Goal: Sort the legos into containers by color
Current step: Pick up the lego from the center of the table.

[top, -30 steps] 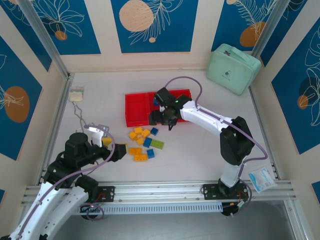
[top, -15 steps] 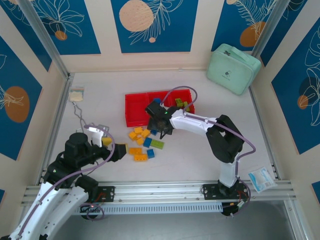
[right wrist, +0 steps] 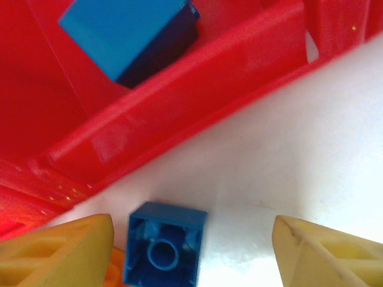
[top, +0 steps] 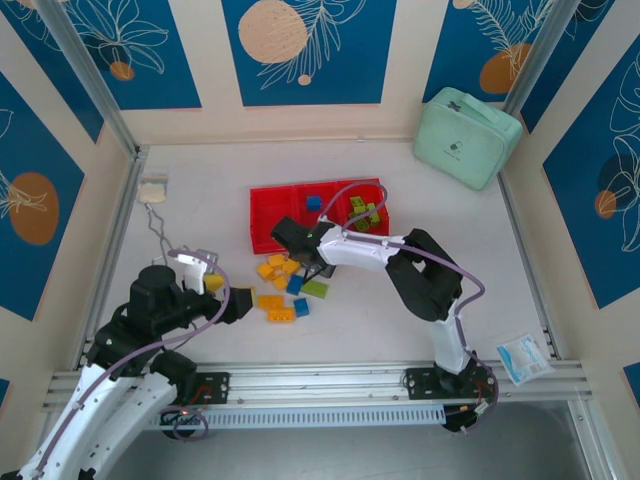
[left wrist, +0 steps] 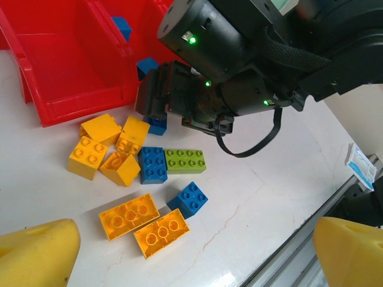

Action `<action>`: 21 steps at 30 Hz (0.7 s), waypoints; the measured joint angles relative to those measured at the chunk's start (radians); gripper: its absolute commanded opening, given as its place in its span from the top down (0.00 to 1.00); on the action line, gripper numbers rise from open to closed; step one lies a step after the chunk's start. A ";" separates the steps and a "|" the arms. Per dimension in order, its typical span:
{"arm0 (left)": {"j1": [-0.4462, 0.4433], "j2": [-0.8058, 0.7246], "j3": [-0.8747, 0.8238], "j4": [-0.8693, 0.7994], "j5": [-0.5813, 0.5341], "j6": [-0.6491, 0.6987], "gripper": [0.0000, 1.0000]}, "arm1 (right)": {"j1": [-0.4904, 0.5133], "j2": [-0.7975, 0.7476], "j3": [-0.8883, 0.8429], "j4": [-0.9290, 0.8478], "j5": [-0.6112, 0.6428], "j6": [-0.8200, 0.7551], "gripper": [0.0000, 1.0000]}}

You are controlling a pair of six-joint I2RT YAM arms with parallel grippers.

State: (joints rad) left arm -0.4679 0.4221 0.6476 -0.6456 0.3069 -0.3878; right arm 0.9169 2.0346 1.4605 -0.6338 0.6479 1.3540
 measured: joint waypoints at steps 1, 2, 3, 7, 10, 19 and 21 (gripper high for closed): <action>0.000 0.000 0.000 0.000 0.000 0.000 0.01 | 0.000 0.009 0.010 0.001 0.005 0.002 0.26; 0.000 0.000 0.000 0.000 0.000 0.000 0.01 | 0.000 0.016 0.013 0.006 0.009 0.001 0.26; 0.000 0.000 0.000 0.000 0.000 0.000 0.01 | 0.000 0.019 0.011 0.010 0.010 0.000 0.26; 0.000 0.000 0.000 0.002 0.000 0.000 0.01 | 0.000 0.025 -0.009 0.044 0.008 -0.018 0.28; 0.000 0.000 0.000 0.002 0.003 0.000 0.01 | 0.000 0.031 -0.020 0.058 0.011 -0.037 0.31; 0.000 -0.007 0.000 0.002 0.003 0.000 0.01 | 0.006 0.030 -0.041 0.065 0.049 -0.120 0.40; 0.000 -0.013 0.000 0.002 0.003 0.000 0.01 | 0.007 0.027 -0.073 0.073 0.068 -0.129 0.40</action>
State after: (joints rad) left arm -0.4683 0.4095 0.6476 -0.6437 0.3096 -0.3882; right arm 0.9237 2.0613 1.3876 -0.5610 0.7162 1.2255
